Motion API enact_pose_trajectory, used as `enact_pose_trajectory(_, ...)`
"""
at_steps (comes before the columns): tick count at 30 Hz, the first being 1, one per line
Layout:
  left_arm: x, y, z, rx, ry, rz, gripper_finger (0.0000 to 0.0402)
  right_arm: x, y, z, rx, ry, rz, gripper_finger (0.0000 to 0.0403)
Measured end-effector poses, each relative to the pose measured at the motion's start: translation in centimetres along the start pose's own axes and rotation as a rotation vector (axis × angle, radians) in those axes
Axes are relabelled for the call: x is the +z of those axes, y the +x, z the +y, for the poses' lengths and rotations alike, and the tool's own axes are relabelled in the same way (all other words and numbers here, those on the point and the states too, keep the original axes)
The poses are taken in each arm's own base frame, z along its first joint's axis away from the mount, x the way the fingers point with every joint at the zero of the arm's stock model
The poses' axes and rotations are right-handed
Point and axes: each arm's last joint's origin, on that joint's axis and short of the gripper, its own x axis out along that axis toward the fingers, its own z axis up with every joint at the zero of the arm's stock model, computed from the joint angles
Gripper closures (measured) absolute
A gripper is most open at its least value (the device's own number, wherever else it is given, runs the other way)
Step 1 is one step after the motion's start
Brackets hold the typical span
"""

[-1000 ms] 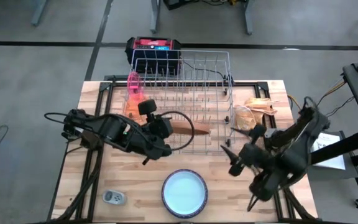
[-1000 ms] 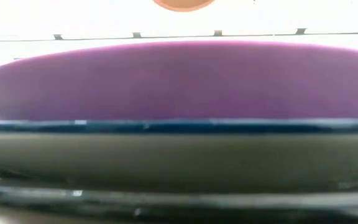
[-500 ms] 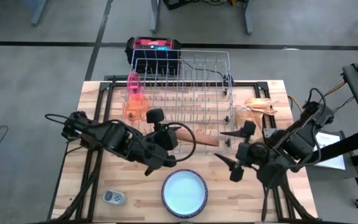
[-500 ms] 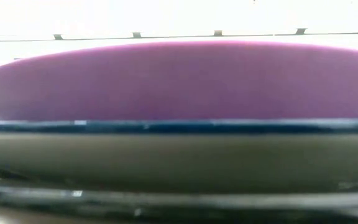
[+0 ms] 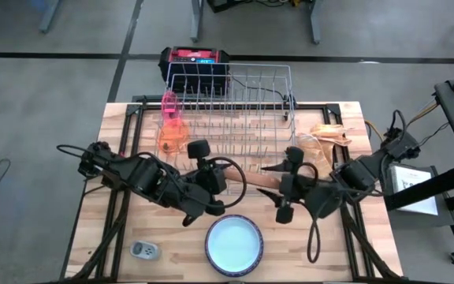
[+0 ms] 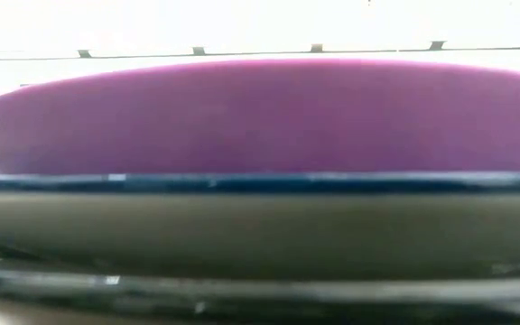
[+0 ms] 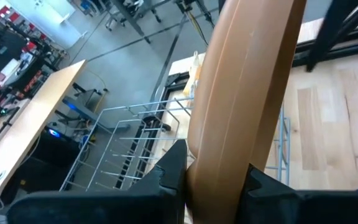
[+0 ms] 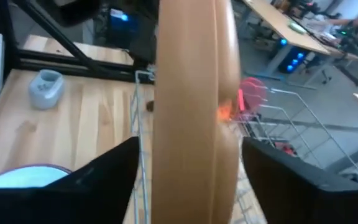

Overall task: Sort dishes
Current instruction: Put the brown plate into the dish rack

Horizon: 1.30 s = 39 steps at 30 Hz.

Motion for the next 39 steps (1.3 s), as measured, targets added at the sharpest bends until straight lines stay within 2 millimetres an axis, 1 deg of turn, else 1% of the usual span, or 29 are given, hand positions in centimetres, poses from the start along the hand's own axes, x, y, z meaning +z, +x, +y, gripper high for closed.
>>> enact_pose_trajectory(4, 0.0, 0.0, 0.0, 0.000, 0.002, 0.000, 0.0355, -0.2, 0.6, -0.1, -0.014, -0.024, -0.002, 0.0234)
enact_pose_trajectory(7, 0.0, 0.0, 0.0, 0.008, 0.002, 0.000, 0.0354, -0.4, 1.1, -0.3, -0.026, -0.024, 0.010, 0.0308)
enact_pose_trajectory(9, 0.0, 0.0, 0.0, 0.008, 0.007, 0.003, 0.0353, -0.6, 1.5, -0.6, -0.072, -0.005, 0.014, 0.0357)
enact_pose_trajectory(10, -0.1, 0.0, 0.0, 0.019, 0.011, 0.007, 0.0352, -0.6, 1.5, -0.7, -0.073, -0.008, 0.014, 0.0368)
enact_pose_trajectory(13, -0.1, 0.2, 0.2, 0.007, 0.012, 0.010, 0.0344, -0.7, 1.8, -1.0, -0.098, -0.009, 0.021, 0.0368)
enact_pose_trajectory(17, -0.4, 0.9, 0.8, 0.016, 0.087, 0.045, 0.0310, -0.8, 2.5, -1.9, -0.102, -0.009, 0.047, 0.0368)
enact_pose_trajectory(19, -0.6, 1.4, 1.3, 0.032, 0.132, 0.066, 0.0288, -0.9, 3.0, -2.8, -0.106, -0.011, 0.070, 0.0368)
enact_pose_trajectory(23, -0.9, 2.7, 2.7, 0.064, 0.240, 0.110, 0.0249, -1.0, 4.0, -5.2, -0.071, 0.015, 0.110, 0.0368)
enact_pose_trajectory(27, -1.2, 4.4, 5.1, 0.020, 0.271, 0.148, 0.0221, -1.4, 5.5, -8.0, -0.071, 0.017, 0.153, 0.0368)
enact_pose_trajectory(30, -1.8, 5.5, 7.1, -0.036, 0.282, 0.183, 0.0209, -1.7, 6.3, -10.2, -0.058, 0.023, 0.175, 0.0368)
enact_pose_trajectory(32, -2.2, 6.1, 8.5, -0.021, 0.270, 0.207, 0.0205, -2.0, 6.8, -11.6, -0.050, 0.028, 0.190, 0.0368)
enact_pose_trajectory(35, -2.7, 6.4, 10.7, 0.005, 0.258, 0.232, 0.0203, -2.5, 7.5, -13.3, -0.059, 0.042, 0.204, 0.0368)
enact_pose_trajectory(39, -3.1, 5.7, 13.4, -0.015, 0.232, 0.215, 0.0203, -3.5, 8.2, -15.0, -0.081, 0.026, 0.242, 0.0368)
